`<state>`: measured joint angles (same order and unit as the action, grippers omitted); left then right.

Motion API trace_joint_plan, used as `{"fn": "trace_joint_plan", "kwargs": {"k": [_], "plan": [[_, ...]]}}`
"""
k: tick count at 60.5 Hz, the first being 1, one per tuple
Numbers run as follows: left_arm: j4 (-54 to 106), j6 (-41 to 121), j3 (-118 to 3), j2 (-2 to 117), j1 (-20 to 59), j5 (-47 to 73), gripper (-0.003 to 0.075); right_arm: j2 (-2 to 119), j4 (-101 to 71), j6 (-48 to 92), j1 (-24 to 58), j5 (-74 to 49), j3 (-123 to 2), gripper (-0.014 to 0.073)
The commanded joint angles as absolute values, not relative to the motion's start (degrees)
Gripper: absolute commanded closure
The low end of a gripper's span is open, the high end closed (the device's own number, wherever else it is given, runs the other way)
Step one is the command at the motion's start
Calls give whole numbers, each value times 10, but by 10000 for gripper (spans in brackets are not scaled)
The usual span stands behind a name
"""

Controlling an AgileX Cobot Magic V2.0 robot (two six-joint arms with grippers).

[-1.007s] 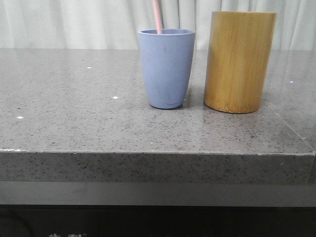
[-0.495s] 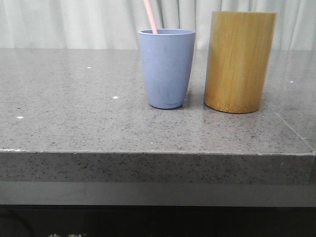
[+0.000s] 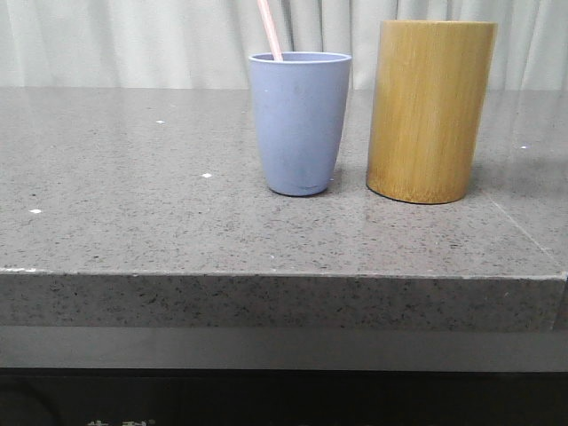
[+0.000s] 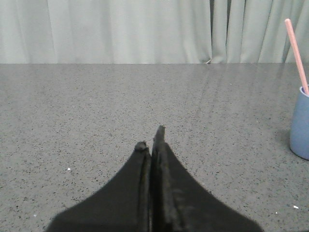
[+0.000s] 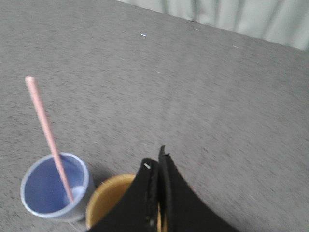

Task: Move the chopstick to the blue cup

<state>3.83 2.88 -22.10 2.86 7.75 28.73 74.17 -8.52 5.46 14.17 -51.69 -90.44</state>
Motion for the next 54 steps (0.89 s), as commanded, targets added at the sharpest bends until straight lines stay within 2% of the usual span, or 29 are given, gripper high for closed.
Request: {"fn": "trace_joint_plan", "kwargs": {"k": [1, 14, 31, 44, 54], "plan": [[44, 24, -235, 35, 76, 240, 739, 692, -85, 61, 109, -517, -909, 681], [44, 24, -235, 35, 76, 240, 739, 574, -80, 61, 59, -515, -779, 681], [44, 24, -235, 35, 76, 240, 739, 356, -110, 61, 59, -339, -501, 681], [44, 24, -235, 35, 76, 240, 739, 186, -112, 61, 59, -268, -313, 681], [44, 24, -235, 35, 76, 240, 739, 81, -112, 61, 59, -245, -227, 681]]}}
